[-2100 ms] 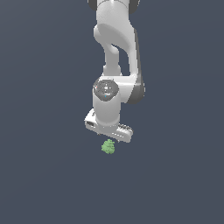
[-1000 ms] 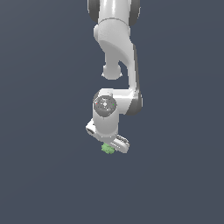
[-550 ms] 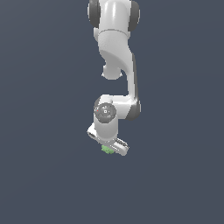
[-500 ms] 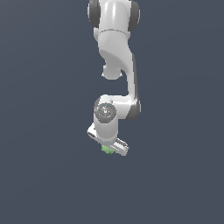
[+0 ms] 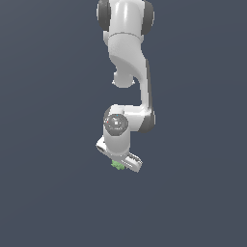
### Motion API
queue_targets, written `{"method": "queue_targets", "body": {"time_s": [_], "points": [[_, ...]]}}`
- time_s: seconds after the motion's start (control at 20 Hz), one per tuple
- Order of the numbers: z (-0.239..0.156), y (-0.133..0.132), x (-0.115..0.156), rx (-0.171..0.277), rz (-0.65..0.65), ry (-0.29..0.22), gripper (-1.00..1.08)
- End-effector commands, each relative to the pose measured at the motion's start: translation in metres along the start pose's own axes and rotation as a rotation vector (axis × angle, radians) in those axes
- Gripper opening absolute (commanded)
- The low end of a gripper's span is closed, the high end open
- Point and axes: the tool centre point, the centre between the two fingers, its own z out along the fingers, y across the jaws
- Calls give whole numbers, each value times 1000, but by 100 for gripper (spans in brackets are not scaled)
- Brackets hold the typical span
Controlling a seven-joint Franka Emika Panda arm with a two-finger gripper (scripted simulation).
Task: Pick up the object and move it to a goal position.
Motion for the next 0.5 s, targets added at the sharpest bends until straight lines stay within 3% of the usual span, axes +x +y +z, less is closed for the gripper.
{"method": "queue_targets", "body": {"time_s": [0.0, 0.45], "points": [[0, 0, 0, 0, 0, 0, -100], [-6, 12, -5, 0, 0, 0, -100]]}}
